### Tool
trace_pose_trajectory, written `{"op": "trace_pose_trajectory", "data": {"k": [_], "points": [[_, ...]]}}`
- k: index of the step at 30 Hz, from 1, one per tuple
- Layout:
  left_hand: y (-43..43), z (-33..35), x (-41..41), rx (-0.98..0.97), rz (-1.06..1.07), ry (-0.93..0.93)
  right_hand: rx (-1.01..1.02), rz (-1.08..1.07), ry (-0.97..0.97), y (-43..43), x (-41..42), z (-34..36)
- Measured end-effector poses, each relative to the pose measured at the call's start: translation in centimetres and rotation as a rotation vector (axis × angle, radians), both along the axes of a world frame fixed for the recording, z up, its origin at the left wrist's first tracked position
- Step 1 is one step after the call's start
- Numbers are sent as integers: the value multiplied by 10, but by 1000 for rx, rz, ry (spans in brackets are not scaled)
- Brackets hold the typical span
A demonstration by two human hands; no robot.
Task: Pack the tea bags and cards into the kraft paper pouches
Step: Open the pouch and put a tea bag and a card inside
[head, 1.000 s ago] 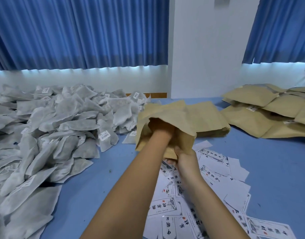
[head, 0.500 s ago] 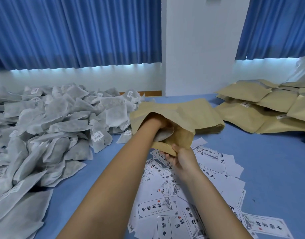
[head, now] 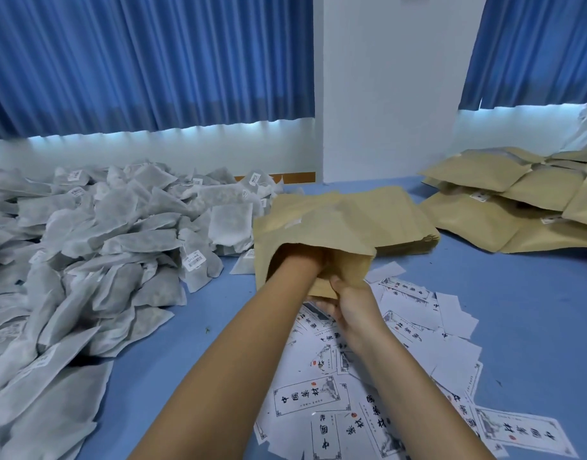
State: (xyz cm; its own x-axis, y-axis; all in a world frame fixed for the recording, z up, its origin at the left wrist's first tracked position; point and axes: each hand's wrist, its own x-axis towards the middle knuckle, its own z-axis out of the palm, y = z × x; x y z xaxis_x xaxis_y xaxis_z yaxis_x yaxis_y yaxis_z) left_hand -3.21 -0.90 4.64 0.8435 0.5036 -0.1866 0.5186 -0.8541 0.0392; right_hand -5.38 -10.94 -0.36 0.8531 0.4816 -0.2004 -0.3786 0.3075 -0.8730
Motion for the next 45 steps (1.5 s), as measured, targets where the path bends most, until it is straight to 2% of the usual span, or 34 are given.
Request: {"op": "trace_pose_trajectory", "data": {"k": [4,6,8,10,11,13,14,15,17,19,22,24,26,31,32,34,36,38,40,45], "points": [[-7,17,-6,-36,-1,-86,15,-29,-55,-2,0,6],[-26,30,-19,26,-111,-206,59,-64,-45,-6,3,9],[-43,35,-45,157,-241,-481,94,-75,-40,-11,4,10],[-55,36,-75,155,-363,-805,94,-96,-17,-13,6,9],[-57,37,-88,105,-361,-1000,84,-109,-10,-13,6,9],[-39,38,-95,86,-153,-1334,68,-126,-4,-12,7,8],[-20,36,-90,108,-4,-1349,60,-136,0,-11,8,7],[4,31,-82,132,143,-1233,54,-142,5,-10,9,6],[60,11,-67,134,327,-789,63,-149,20,-10,10,6],[107,-12,-59,91,387,-452,60,-145,27,-9,10,5],[142,-42,-46,259,298,-263,56,-133,23,-7,11,3],[148,-48,-39,373,272,-301,55,-141,20,-6,12,2],[150,-49,-33,390,287,-413,31,-152,10,-5,12,1],[136,-41,-36,118,435,-929,35,-155,36,-4,14,0],[135,-40,-40,147,507,-927,43,-156,41,-4,14,1],[141,-44,-49,215,686,-732,78,-165,57,-3,12,1],[150,-50,-61,161,807,-548,103,-166,70,-3,11,1],[157,-60,-69,80,770,-542,120,-151,98,-3,10,0],[159,-68,-73,-25,643,-654,116,-136,112,-4,10,1],[138,-62,-81,-204,391,-1151,128,-119,143,-9,12,3]]}}
